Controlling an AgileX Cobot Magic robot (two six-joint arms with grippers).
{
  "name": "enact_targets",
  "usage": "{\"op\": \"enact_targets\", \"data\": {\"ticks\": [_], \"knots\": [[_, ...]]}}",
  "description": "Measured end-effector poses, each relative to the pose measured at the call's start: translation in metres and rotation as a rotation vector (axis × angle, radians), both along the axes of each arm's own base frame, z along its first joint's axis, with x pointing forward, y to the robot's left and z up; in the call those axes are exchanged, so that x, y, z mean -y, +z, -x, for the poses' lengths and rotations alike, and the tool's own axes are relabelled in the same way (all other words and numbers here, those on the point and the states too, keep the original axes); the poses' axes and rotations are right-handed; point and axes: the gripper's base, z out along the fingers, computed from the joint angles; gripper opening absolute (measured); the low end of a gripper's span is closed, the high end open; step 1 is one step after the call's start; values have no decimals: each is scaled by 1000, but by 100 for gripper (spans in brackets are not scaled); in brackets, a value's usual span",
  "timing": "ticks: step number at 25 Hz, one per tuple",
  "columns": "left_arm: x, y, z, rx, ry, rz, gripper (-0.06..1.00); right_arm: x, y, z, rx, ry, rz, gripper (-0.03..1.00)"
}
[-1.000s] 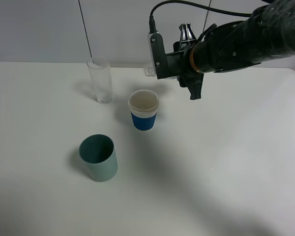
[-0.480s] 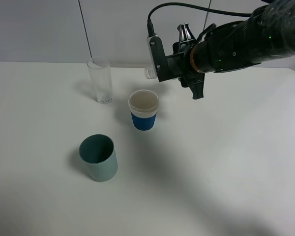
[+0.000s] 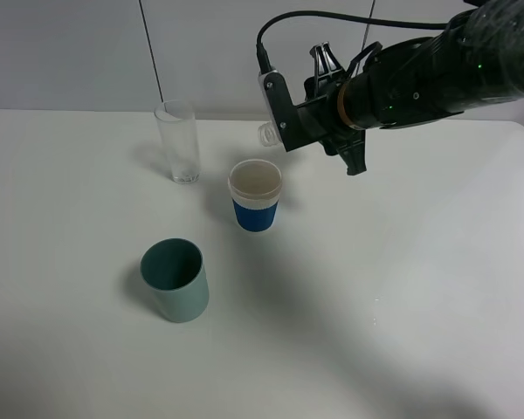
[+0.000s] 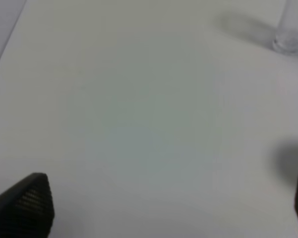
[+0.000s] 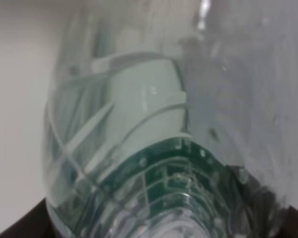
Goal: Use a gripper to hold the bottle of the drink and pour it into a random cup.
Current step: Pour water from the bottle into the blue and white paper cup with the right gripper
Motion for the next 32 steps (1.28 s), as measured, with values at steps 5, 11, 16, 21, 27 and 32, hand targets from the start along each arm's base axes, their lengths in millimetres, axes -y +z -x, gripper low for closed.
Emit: {"op": "enact_targets", "data": {"ticks": [5, 11, 16, 21, 27, 32], "knots": [[0, 0, 0, 0, 0, 0, 98, 0, 0, 0, 2, 9, 11, 55], [0, 0, 0, 0, 0, 0, 98, 0, 0, 0, 3, 12, 15, 55], [0, 0, 0, 0, 0, 0, 98, -1, 0, 1, 4, 11, 19, 55], [0, 0, 0, 0, 0, 0, 98, -4, 0, 3, 8, 7, 33, 55], [0, 0, 0, 0, -1, 1, 98, -6, 7, 1, 30, -27, 41, 55], [0, 0, 0, 0, -1, 1, 98, -16, 5, 1, 29, -19, 39, 55]]}}
